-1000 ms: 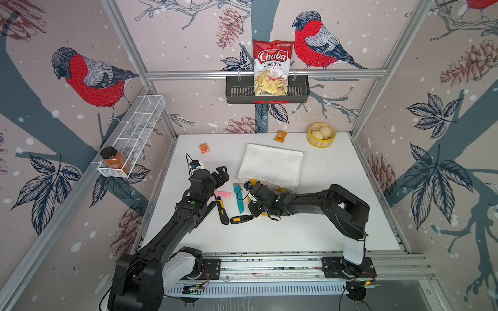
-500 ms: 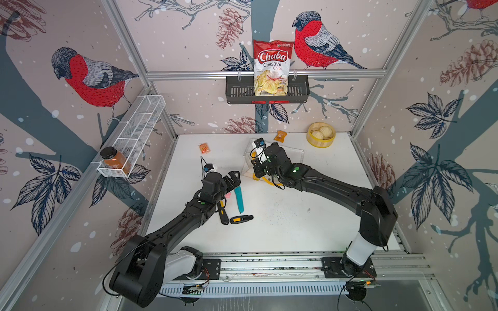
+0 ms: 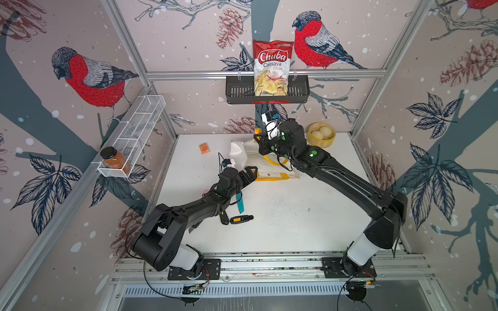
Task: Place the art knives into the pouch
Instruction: Open the pouch at the center of the board.
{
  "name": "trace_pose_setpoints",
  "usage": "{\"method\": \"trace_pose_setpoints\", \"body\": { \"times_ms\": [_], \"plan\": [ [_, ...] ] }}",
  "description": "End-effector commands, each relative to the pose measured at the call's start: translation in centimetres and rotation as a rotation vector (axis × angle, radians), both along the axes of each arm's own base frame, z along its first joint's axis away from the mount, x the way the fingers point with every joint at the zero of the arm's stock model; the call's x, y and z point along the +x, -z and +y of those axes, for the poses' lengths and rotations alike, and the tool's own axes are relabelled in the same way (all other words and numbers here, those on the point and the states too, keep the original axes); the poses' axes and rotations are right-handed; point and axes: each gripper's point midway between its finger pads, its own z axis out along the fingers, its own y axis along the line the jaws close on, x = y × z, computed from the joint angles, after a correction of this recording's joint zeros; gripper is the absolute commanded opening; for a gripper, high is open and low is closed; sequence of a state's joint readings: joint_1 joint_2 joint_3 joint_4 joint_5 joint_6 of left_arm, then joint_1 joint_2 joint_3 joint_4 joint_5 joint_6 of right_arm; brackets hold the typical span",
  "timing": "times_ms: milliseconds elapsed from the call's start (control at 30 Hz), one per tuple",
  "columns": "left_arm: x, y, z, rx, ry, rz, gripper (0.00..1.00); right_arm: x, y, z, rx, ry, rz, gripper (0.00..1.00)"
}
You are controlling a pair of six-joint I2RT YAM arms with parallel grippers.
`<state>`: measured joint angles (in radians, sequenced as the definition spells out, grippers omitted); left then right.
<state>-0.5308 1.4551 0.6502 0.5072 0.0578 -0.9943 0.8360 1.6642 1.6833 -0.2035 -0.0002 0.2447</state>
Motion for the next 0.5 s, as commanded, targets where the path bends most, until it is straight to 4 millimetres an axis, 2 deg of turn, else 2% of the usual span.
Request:
{"method": "trace_pose_setpoints", "body": {
  "times_ms": [0,133,200,267,300,333,467],
  "plan": [
    [0.8,-2.8,-0.9,-0.039,0.000,-0.083,0.98,-0.7,-2.1,0.4,0.082,-0.034,0.004,0.00],
    [1.4,-3.4,-0.5,-0.007,-0.035,-0.087,0.98,-1.6,-3.1,0.9,0.119,-0.068,0.007,0.00],
    [1.6,-3.4,-0.3,0.016,-0.047,-0.082,0.92,-1.9,-3.8,0.7,0.135,-0.075,-0.002,0.00],
    [1.7,-3.5,-0.3,0.048,-0.040,-0.097,0.55,-2.0,-4.5,0.1,0.135,-0.064,-0.015,0.00],
    [1.7,-3.7,-0.3,0.067,-0.030,-0.112,0.14,-1.9,-4.8,-0.4,0.134,-0.052,-0.021,0.00],
    [1.7,-3.8,-0.1,0.084,-0.031,-0.114,0.00,-1.8,-5.0,-1.0,0.132,-0.039,-0.023,0.00],
    [1.3,-5.1,-0.5,0.134,0.026,-0.139,0.00,0.0,-5.3,-4.4,0.112,0.058,-0.020,0.00]
  ]
}}
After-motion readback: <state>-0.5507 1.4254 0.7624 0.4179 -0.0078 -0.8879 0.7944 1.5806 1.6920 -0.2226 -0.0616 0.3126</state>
